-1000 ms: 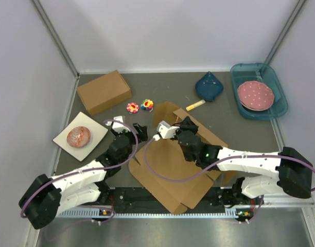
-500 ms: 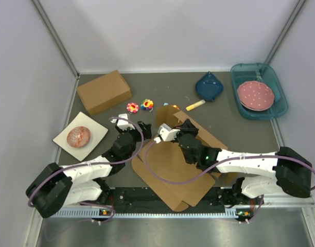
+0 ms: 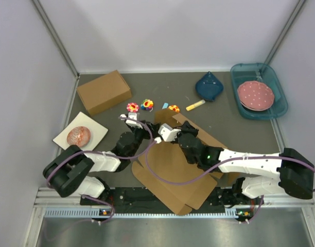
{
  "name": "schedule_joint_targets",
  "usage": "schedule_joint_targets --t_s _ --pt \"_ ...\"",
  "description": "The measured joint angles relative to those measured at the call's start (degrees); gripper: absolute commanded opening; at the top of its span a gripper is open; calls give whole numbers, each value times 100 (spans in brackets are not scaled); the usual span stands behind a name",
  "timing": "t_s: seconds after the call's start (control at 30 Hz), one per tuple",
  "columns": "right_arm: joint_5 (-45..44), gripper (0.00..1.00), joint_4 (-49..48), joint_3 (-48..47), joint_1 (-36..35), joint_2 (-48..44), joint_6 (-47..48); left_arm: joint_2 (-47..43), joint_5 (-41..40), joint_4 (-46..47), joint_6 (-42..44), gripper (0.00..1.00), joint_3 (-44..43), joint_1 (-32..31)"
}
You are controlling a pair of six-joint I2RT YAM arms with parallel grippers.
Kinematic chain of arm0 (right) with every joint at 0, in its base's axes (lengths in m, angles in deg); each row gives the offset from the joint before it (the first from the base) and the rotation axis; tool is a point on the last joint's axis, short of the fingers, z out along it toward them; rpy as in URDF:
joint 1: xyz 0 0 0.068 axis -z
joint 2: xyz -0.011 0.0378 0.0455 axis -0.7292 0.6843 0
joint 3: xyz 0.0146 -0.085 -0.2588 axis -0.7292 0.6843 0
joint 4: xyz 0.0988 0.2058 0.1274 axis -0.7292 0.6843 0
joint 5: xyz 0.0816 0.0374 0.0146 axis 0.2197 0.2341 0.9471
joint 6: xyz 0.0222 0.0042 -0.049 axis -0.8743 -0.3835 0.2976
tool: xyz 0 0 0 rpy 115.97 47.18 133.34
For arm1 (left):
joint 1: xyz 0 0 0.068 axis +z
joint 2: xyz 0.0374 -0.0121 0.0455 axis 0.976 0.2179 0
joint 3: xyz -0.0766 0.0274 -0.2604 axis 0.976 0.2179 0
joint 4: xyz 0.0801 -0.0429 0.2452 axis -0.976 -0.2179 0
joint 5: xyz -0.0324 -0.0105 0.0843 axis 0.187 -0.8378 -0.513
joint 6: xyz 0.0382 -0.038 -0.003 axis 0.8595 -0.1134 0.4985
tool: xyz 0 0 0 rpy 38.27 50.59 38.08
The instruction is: Fold the paper box
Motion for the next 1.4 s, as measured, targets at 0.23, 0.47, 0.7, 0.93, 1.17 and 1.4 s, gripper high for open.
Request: schedule_joint_targets --t_s 0.23,0.47,0.7,0.93,1.17,1.4 --pt "39 0 142 -76 7 0 -118 507 153 702 164 86 48 26" --pt "63 0 166 -79 26 0 -166 922 214 791 240 68 -138 48" --pt "-7 0 212 -186 28 153 -181 1187 363 1169 103 36 -98 59" --pt "-275 0 111 -236 28 365 -227 1123 581 1366 42 23 177 59" --pt "-367 0 118 -278 31 417 -435 608 903 1384 -46 4 358 59" --pt "-396 0 120 -295 31 417 -577 509 1182 1377 -122 3 413 -81"
